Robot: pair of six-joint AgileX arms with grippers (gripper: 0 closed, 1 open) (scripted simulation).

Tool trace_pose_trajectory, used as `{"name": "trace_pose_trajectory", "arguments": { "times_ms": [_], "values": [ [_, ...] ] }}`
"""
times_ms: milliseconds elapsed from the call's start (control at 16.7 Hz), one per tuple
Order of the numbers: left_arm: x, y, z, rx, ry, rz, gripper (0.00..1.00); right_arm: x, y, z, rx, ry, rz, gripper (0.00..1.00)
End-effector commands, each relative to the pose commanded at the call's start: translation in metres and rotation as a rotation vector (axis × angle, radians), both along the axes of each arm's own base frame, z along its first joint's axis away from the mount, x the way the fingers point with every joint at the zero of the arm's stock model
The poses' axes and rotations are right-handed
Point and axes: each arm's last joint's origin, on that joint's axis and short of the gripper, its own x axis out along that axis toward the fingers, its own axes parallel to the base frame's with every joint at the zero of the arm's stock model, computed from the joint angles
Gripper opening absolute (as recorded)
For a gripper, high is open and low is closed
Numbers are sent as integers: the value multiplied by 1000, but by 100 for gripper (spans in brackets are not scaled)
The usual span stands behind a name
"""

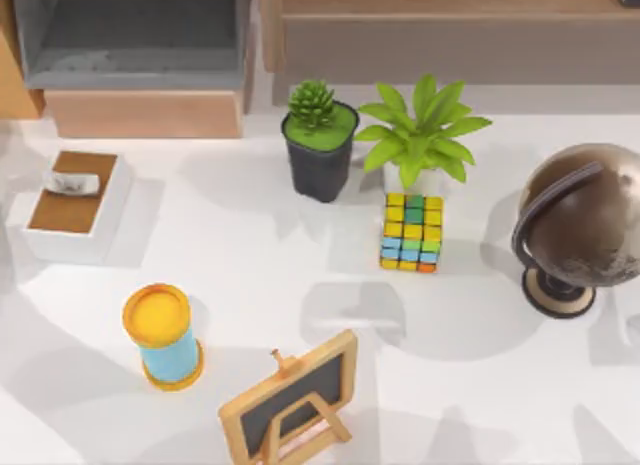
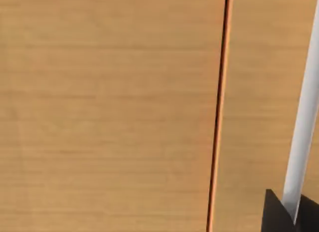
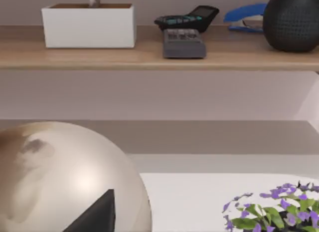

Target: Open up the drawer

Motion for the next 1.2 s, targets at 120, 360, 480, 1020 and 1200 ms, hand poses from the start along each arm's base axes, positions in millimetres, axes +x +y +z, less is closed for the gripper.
{"name": "trace_pose_trajectory", "arguments": {
  "times_ms": [120,360,480,1020,1200],
  "values": [
    [-13,1,2,2,-7,1,0,0,0,0,0,0,0,100],
    [-50,-3,-11,-21,38,5,0,0,0,0,0,0,0,100],
    [-59,0,-4,-7,13,4,0,0,0,0,0,0,0,100],
    [-85,1,-4,-13,12,5,0,0,0,0,0,0,0,100],
    [-112,0,-5,-12,18,1,0,0,0,0,0,0,0,100]
  ]
}}
